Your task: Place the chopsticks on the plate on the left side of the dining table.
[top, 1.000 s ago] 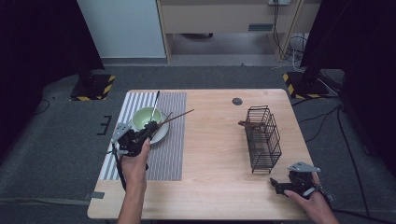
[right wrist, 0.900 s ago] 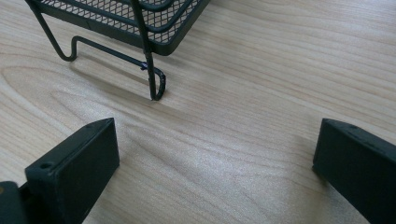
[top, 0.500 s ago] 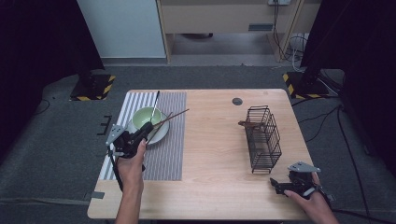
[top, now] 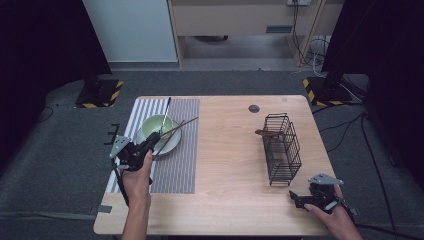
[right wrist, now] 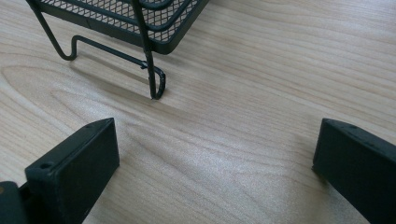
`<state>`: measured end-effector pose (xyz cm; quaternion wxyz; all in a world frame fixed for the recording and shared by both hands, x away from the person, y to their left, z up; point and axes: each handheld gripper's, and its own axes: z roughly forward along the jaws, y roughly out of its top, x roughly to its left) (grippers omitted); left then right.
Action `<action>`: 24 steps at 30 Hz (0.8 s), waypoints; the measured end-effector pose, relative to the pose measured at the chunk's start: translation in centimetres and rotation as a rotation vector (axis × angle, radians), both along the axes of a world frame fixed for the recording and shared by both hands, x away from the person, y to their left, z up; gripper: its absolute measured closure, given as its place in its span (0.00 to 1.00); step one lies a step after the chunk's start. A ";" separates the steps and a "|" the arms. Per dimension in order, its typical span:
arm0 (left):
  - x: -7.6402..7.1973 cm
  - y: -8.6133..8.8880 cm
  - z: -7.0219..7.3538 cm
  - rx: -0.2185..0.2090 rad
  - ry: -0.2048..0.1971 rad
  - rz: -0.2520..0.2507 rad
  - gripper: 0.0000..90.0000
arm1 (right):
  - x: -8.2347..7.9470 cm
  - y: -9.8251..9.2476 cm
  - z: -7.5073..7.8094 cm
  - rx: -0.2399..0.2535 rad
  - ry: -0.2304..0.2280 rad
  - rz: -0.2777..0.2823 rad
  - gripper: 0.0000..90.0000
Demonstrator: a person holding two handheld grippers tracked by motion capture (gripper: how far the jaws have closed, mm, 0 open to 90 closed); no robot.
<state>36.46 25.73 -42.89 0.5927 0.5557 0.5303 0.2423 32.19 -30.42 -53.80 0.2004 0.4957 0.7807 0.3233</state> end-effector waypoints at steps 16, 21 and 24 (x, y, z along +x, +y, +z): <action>-0.8 0.6 -2.6 -0.071 0.041 0.062 0.93 | 0.0 0.0 0.0 -0.001 -0.001 0.001 0.00; -0.9 0.7 -3.2 -0.066 0.047 0.077 0.93 | -0.1 0.0 0.0 -0.002 -0.002 0.002 0.00; -0.9 0.9 -3.4 -0.067 0.052 0.082 0.93 | -0.1 0.0 0.0 -0.002 -0.004 0.003 0.01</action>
